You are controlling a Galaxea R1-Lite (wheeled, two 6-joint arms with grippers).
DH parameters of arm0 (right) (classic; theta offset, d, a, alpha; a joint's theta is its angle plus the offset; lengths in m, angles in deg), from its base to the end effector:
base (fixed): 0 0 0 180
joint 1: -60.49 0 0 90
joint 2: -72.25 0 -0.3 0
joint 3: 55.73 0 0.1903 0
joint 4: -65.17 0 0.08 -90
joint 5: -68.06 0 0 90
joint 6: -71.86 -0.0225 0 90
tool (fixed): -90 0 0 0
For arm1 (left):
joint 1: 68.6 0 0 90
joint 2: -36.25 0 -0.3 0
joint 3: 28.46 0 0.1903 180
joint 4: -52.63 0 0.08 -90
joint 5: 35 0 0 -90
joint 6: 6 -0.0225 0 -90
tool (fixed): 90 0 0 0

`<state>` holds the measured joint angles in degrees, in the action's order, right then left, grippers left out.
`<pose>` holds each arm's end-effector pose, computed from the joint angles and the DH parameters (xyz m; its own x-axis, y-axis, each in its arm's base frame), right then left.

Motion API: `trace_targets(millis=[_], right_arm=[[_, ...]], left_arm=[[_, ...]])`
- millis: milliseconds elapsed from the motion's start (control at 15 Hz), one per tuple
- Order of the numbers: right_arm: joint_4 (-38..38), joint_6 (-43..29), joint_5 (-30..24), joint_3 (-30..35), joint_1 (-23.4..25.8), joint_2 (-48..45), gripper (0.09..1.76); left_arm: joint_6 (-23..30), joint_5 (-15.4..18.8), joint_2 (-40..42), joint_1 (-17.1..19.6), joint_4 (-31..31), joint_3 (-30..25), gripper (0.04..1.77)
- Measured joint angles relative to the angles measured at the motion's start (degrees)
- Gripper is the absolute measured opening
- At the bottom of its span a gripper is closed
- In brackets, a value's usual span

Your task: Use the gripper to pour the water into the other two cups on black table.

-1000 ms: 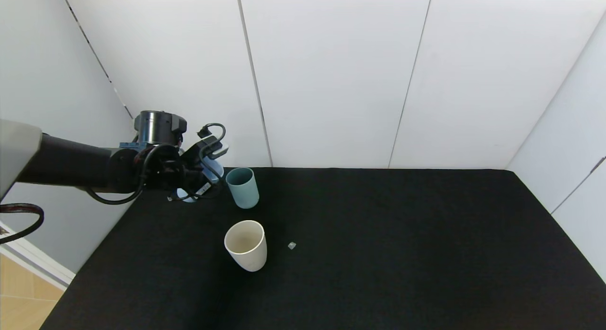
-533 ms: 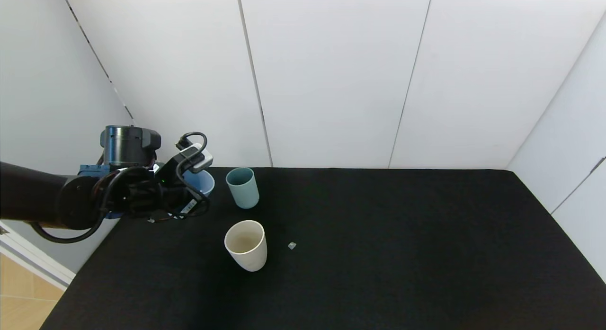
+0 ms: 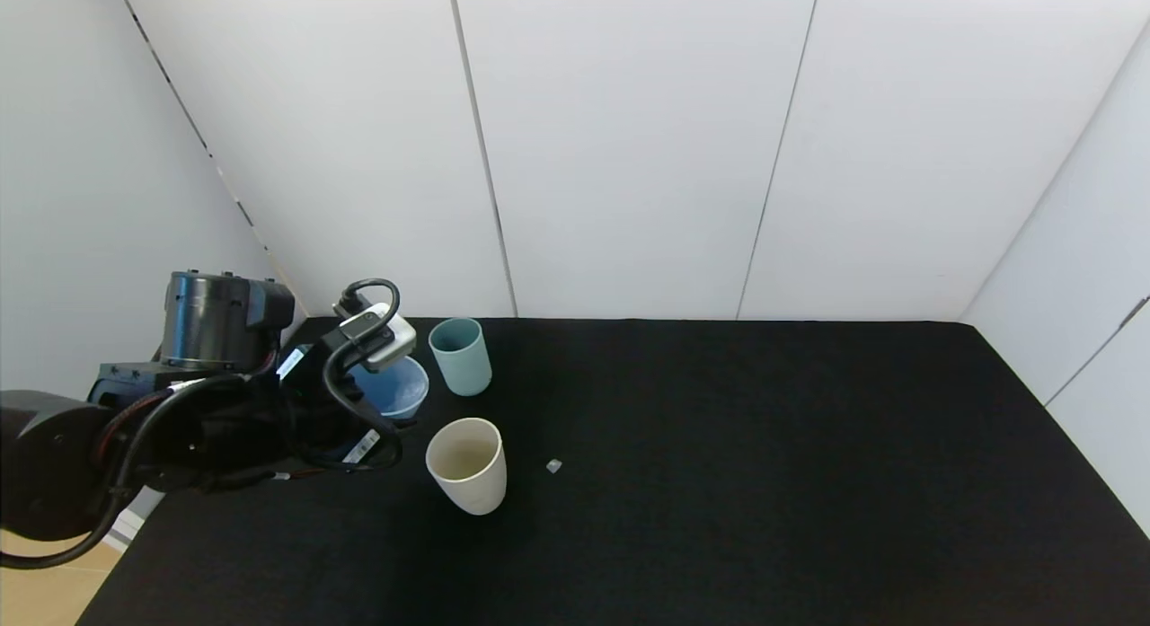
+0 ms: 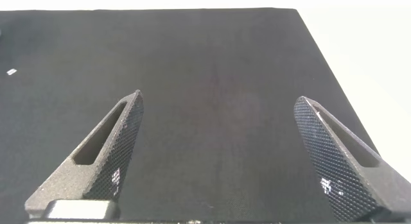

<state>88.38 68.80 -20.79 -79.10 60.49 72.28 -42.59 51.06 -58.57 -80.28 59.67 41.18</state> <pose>-0.0228 -0.0005 0.0758 0.9998 -0.0201 0.0023 0.0199 0.9984 0.0534 0.2785 -0.0560 0.1634 0.8404 -0.1036 -0.5319 0.4277 0.7295 0.5337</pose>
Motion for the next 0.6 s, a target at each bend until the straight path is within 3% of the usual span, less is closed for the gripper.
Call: trace_targets(millis=[267, 600], right_arm=[[0.00, 0.00, 0.00, 0.00, 0.00, 0.00, 1.71], [0.00, 0.00, 0.00, 0.00, 0.00, 0.00, 1.71]], left_arm=[[-0.63, -0.90, 1.11, -2.51, 0.07, -2.95, 1.25], [-3.01, -1.79, 1.16, -2.95, 0.16, -4.08, 1.25]])
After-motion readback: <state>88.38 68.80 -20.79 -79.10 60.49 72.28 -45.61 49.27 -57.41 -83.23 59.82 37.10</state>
